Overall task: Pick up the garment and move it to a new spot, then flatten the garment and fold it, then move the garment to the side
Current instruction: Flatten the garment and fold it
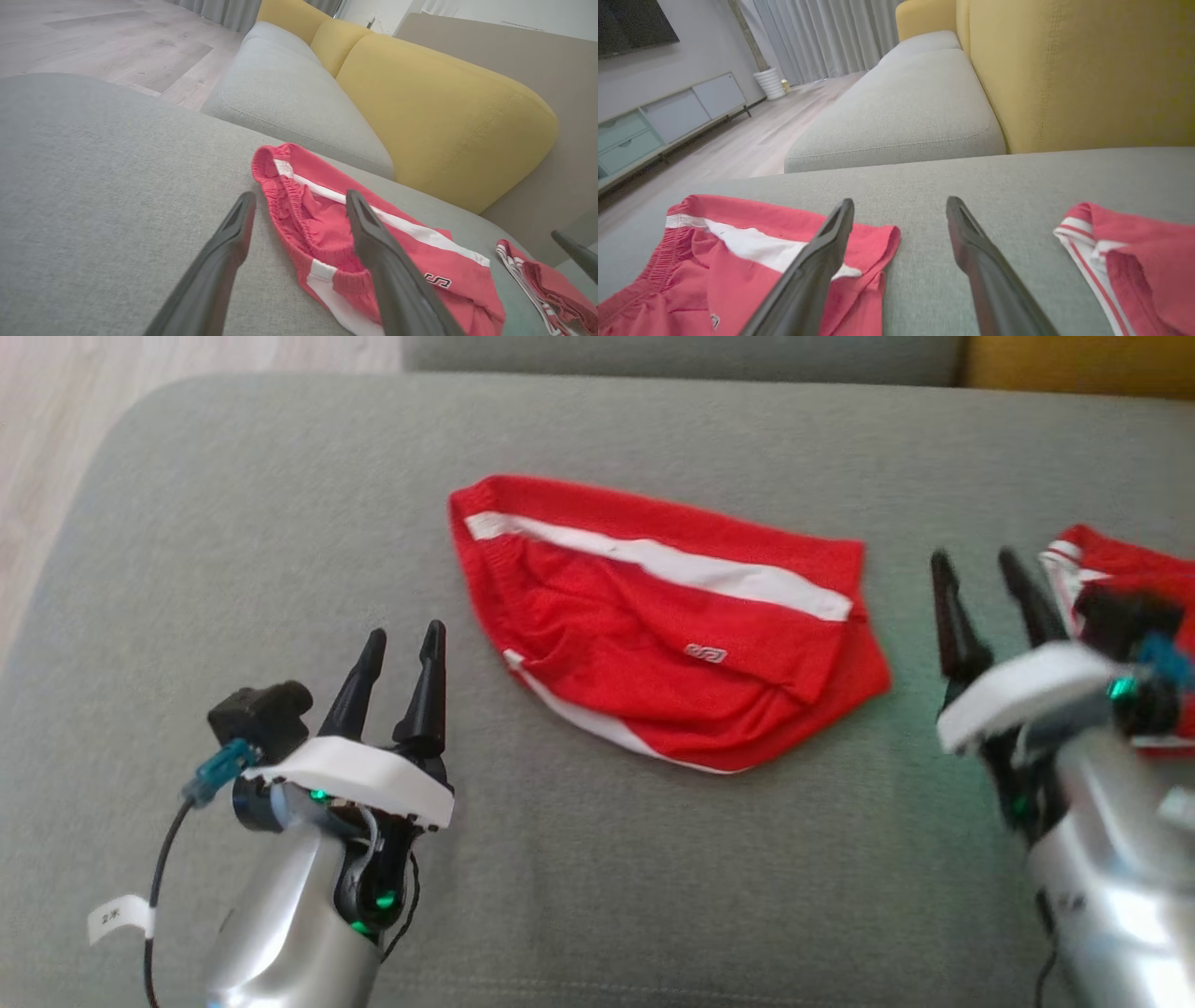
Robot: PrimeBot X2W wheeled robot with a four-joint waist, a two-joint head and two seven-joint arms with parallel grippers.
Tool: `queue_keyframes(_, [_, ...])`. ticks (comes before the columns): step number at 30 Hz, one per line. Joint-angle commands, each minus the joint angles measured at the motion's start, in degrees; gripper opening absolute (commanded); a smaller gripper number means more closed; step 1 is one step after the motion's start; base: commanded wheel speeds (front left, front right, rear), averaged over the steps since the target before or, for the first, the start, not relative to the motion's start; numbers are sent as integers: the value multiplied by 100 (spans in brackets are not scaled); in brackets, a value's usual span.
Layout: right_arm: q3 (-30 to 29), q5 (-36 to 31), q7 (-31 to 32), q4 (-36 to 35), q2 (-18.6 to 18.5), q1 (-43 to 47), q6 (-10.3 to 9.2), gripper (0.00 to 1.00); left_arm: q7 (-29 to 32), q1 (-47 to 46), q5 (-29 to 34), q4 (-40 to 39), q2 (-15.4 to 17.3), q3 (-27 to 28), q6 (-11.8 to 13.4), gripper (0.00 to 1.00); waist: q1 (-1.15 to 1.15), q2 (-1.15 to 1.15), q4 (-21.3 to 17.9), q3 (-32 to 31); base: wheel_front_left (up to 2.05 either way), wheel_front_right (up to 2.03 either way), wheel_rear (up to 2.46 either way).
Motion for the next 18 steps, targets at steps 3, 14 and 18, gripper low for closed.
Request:
queue_keyframes(3, [-73,19,-187,-546,220,402,19,100,-71,-70,-60,-206,63,273,-39,100,0,0,-293,-174,0,0,0])
queue_keyframes(14, [-131,-224,187,-1529,594,1078,19,100,-71,-76,-62,-199,45,230,-40,100,0,0,-524,-150,0,0,0])
queue_keyframes(18, [-191,-280,295,-1698,632,1145,19,100,-71,-90,-80,-169,32,211,-48,100,0,0,-499,-136,0,0,0])
